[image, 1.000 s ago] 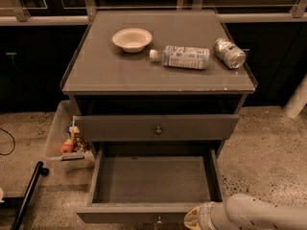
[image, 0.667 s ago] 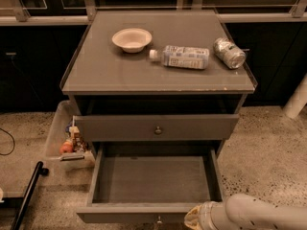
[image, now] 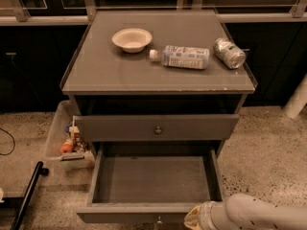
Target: Close middle drawer
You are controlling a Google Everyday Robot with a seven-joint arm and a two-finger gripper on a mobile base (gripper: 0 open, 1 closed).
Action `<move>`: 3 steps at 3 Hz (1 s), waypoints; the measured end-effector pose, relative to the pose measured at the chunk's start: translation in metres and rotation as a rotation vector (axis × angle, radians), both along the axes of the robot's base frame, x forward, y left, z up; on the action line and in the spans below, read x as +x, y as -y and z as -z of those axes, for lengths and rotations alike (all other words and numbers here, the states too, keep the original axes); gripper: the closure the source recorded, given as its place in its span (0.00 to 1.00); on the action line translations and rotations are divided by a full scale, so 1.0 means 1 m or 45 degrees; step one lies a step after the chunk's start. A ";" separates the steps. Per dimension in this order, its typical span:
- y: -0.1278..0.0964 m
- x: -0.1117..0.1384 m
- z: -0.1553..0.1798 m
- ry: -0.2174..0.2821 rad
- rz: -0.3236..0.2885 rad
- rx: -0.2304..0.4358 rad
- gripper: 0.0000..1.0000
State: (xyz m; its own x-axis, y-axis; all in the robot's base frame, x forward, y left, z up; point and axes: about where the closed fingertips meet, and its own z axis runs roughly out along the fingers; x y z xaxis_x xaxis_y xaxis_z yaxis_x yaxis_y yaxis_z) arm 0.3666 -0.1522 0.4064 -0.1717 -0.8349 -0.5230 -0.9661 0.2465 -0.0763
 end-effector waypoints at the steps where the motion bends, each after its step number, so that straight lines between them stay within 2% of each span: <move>1: 0.005 0.017 -0.002 0.049 -0.002 0.019 0.11; 2: 0.005 0.013 -0.002 0.054 -0.004 0.023 0.15; 3: 0.011 0.031 -0.005 0.099 -0.038 0.055 0.37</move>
Offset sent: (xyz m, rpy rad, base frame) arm 0.1009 -0.0436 0.0357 0.0719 -0.2431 -0.0067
